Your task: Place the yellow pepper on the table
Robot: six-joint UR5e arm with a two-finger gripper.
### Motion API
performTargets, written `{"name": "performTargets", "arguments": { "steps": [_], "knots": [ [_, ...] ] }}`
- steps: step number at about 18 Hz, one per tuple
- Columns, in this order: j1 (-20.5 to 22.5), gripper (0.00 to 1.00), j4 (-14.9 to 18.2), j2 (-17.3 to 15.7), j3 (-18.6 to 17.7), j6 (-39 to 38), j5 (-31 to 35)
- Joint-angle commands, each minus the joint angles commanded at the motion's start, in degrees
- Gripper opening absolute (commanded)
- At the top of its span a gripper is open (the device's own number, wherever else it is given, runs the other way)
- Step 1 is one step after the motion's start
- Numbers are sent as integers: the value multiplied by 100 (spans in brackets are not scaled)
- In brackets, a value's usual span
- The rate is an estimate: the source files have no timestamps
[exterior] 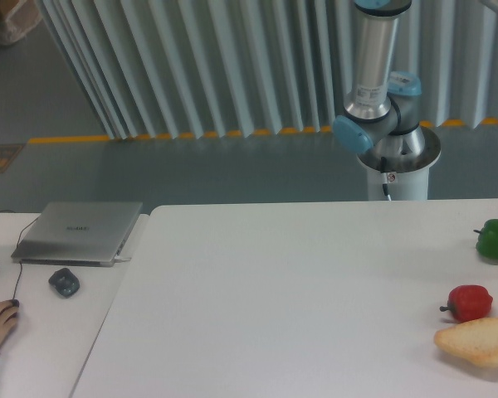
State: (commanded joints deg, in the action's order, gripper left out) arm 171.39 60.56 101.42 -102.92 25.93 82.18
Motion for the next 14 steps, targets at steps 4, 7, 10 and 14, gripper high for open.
{"name": "performTargets", "arguments": {
  "steps": [4,7,10,14],
  "knots": [
    [18,100,-35,26,0,9,0],
    [9,100,-44,62,0,9,0],
    [9,100,-193,193,0,9,0],
    [18,100,-272,264,-9,9,0]
  ]
}}
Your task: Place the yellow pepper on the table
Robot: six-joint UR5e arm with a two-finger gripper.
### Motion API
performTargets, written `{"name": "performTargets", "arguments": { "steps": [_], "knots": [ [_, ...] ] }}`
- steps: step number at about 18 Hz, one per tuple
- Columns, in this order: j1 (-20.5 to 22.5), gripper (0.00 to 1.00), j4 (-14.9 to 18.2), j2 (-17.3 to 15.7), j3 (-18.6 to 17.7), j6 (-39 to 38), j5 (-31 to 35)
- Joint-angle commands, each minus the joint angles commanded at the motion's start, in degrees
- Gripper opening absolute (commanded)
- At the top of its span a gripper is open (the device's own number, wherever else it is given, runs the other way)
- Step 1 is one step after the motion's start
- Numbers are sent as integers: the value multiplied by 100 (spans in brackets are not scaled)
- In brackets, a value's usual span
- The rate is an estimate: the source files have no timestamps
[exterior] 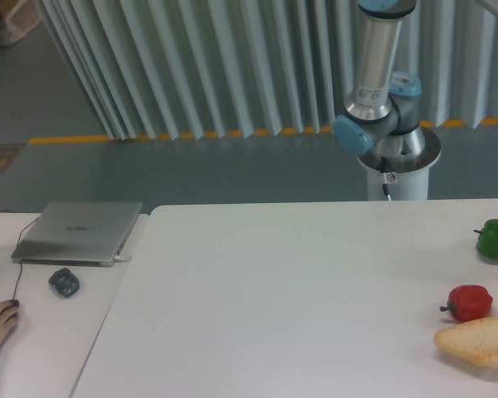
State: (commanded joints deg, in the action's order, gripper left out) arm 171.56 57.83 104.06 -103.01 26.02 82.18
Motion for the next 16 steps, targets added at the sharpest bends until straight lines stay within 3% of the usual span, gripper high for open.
{"name": "performTargets", "arguments": {
  "steps": [7,8,10,13,16],
  "knots": [
    [-17,98,-79,53,-62,-9,9],
    [-18,90,-88,61,-62,-9,9],
    [-26,84,-79,62,-70,-18,26],
    [-44,51,-79,62,-70,-9,114],
    [-35,50,-79,62,-62,0,114]
  ]
}}
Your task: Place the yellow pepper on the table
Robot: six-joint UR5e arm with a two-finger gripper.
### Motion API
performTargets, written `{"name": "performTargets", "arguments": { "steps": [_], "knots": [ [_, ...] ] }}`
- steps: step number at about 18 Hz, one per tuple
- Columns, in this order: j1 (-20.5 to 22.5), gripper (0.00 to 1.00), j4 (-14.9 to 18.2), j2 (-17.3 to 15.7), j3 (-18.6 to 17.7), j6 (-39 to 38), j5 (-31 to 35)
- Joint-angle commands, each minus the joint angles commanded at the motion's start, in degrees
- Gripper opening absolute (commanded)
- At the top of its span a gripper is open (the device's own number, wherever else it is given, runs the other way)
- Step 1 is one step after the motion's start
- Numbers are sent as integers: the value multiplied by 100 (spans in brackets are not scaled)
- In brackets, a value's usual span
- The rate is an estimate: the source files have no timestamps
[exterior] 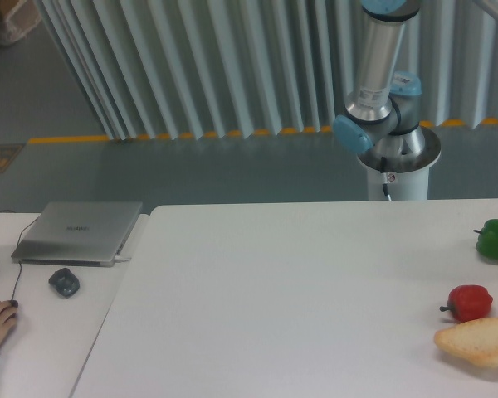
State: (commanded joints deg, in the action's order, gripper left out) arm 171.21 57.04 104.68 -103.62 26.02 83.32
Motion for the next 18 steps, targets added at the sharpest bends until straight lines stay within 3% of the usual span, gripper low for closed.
{"name": "performTargets", "arguments": {
  "steps": [4,8,10,12,14,17,18],
  "knots": [
    [62,49,184,-26,280,18,-17],
    [114,48,974,-184,737,-61,-210],
    [45,48,1150,-307,878,-201,-264],
    [-191,48,1483,-386,1185,-891,-464],
    [-648,48,1521,-579,1274,-1501,-414],
    [-1150,48,1407,-537,1275,-2046,-352],
    [-1447,48,1110,-362,1275,-2239,-204]
  ]
}}
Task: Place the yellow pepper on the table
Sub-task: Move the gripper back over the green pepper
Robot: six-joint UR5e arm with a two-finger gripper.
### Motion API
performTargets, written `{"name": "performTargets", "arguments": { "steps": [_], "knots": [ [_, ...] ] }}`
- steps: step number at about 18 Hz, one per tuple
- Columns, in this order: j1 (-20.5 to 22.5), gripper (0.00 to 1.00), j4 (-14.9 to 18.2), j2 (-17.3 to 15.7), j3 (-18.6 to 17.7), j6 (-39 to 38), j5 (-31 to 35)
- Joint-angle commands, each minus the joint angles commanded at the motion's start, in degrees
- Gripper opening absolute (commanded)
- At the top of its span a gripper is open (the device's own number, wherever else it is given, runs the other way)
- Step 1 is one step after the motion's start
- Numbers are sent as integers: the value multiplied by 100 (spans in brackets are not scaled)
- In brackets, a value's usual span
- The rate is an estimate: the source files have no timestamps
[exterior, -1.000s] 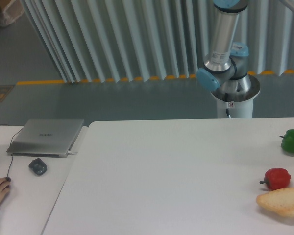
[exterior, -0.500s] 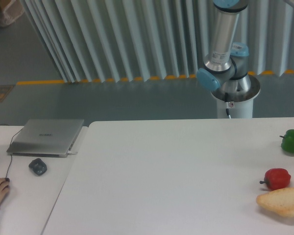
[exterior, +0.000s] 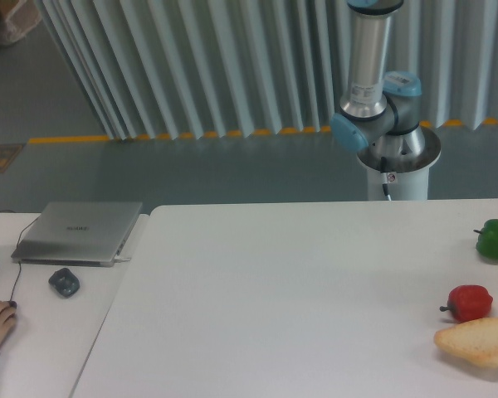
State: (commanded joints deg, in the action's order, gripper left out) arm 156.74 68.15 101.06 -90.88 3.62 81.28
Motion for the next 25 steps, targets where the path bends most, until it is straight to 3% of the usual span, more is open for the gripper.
{"name": "performTargets", "arguments": {
  "steps": [4,6,8,11,12,13,14,18,22,25],
  "knots": [
    [-582,48,-705,642,-9,-178,983],
    [-671,48,-1030,941,-9,-178,1362],
    [-680,48,-1154,1073,0,-169,1452],
    [-680,49,-1172,1100,0,-151,1452],
    [-680,53,-1172,1100,0,-151,1452],
    [-688,69,-1189,1100,-17,-143,1452],
    [-689,77,-1190,1109,-18,-134,1452],
    [-767,100,-1190,1083,-18,-37,1452],
    [-873,100,-1155,987,17,190,1426],
    [-1074,100,-1093,767,183,980,1417]
  ]
}}
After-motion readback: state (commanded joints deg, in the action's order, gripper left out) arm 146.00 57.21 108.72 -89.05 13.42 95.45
